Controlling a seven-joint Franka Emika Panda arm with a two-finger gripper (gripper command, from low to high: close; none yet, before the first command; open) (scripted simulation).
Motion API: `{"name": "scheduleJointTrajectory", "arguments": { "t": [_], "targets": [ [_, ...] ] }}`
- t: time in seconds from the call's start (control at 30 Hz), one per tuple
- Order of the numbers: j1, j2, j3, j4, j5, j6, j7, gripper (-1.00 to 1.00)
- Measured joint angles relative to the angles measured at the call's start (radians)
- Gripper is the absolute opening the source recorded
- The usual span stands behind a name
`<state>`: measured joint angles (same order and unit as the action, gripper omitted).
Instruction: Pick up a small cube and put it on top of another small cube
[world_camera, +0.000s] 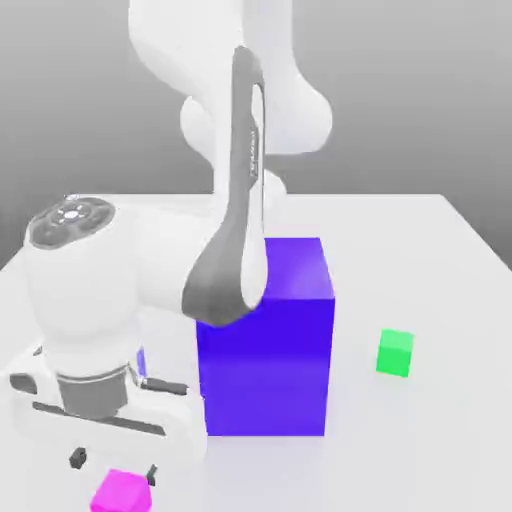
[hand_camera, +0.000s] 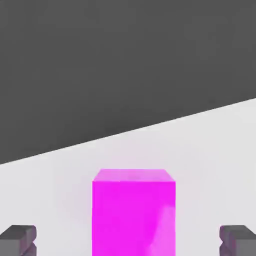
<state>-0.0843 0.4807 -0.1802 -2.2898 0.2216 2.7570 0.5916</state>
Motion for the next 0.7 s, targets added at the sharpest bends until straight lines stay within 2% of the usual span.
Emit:
{"name": "scheduleJointTrajectory", "arguments": {
  "t": [0.03, 0.27, 0.43, 0.7],
  "targets": [
    [-0.009, 0.026, 0.011, 0.006, 0.009, 0.02, -0.007, -1.0],
    [-0.01, 0.028, 0.011, 0.006, 0.009, 0.02, -0.006, -1.0],
    [0.023, -0.119, -0.029, -0.023, -0.042, -0.082, 0.029, -1.0],
    [0.16, -0.355, 0.172, -0.238, -0.096, -0.079, -0.242, -1.0]
  ]
}}
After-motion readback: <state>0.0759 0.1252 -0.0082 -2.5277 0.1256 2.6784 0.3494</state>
